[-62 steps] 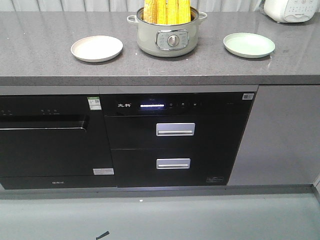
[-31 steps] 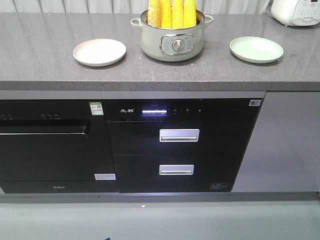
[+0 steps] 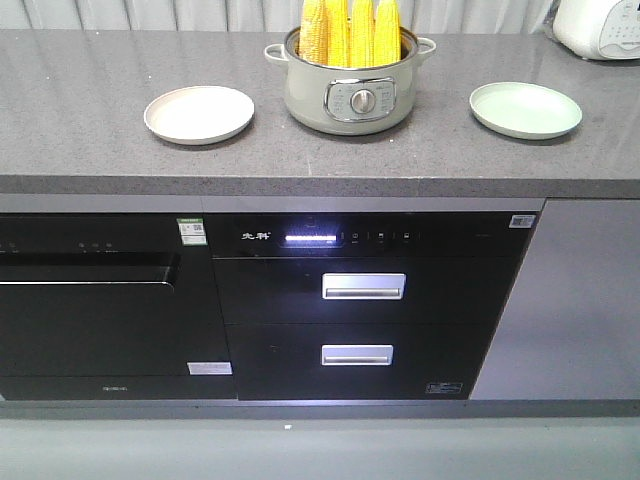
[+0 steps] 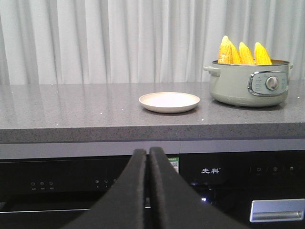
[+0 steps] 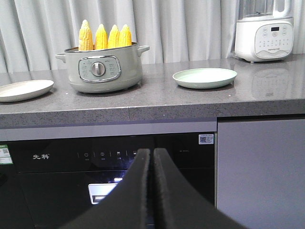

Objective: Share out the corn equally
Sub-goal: 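Continue driving closer and align the base in front of the pot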

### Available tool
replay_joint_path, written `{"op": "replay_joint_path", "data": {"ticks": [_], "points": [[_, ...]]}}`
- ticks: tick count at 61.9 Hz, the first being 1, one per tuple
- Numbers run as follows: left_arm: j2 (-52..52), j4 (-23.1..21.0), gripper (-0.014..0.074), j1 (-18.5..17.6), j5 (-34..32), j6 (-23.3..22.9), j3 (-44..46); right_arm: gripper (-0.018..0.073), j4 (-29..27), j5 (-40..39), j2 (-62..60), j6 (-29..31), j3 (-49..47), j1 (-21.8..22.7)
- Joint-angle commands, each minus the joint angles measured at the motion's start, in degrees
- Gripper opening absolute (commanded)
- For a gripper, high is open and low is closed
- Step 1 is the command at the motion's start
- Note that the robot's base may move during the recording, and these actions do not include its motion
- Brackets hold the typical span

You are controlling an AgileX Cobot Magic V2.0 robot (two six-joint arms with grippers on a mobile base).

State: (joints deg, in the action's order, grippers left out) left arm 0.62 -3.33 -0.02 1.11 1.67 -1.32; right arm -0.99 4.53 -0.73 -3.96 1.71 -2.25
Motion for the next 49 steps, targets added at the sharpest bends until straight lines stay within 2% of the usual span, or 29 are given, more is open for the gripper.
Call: {"op": "replay_joint_path", "data": {"ticks": [1,49], "points": [[0.8,-0.1,-0.0007,-0.3,-4.0,-0.4,-0.8,-0.0002,0.5,-4.5,-0.2,0.3,0.6,0.3],[0.8,-0.1,-0.0007,-0.3,-4.0,-0.4,-0.8,-0.0002,0.5,-4.5,-0.2,0.3,0.6,0.3]]}}
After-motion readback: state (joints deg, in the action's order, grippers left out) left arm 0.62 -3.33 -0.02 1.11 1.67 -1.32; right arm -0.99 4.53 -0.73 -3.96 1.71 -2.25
